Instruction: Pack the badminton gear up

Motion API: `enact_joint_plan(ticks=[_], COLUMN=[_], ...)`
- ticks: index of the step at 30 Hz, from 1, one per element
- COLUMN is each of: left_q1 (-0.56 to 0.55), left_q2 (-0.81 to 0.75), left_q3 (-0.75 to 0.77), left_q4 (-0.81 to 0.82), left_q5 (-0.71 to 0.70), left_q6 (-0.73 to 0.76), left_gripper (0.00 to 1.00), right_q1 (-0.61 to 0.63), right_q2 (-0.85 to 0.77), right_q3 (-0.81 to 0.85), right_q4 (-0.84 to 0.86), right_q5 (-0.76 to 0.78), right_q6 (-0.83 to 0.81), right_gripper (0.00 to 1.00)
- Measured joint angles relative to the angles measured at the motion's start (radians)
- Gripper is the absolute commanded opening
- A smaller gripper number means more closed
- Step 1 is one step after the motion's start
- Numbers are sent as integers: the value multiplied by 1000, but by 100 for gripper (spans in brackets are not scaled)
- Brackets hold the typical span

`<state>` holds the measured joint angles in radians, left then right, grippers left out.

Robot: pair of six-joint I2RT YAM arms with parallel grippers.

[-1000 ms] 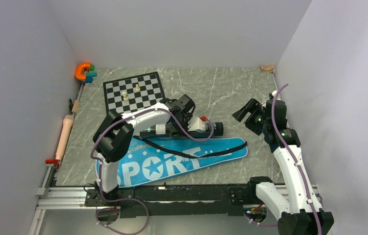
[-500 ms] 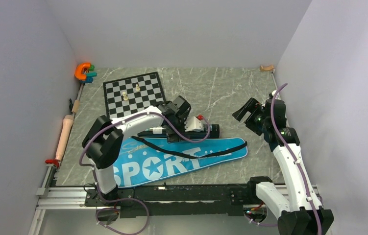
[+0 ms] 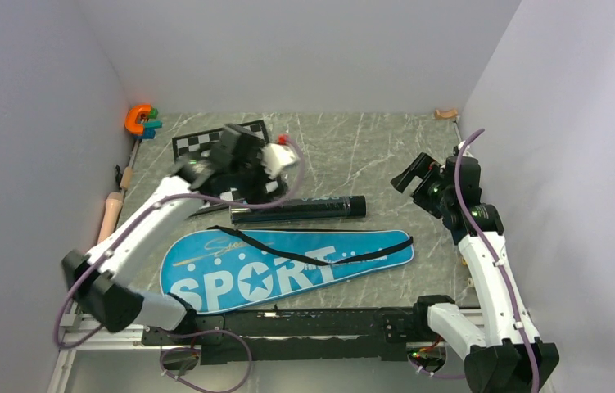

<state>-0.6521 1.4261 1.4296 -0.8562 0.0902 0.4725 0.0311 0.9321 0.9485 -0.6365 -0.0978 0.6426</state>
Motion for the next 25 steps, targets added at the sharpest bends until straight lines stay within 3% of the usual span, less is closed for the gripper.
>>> enact_joint_plan(ticks=[6,12,25], left_q1=[244,375,573], left_q2=[-282,-504,-492], left_q3=[-63,-223,-495], left_q4=[-2,8,138], left_q5=[66,65,70], left_q6=[-97,-147,-195], left_gripper=[99,99,99], right_q1=[0,0,0], right_q2=[31,47,124], right_q3=[36,63,58], right_q4=[-14,-16,64], right_q5=[46,65,91], right_q6=[-12,-27,-70], right_gripper=[100,100,100])
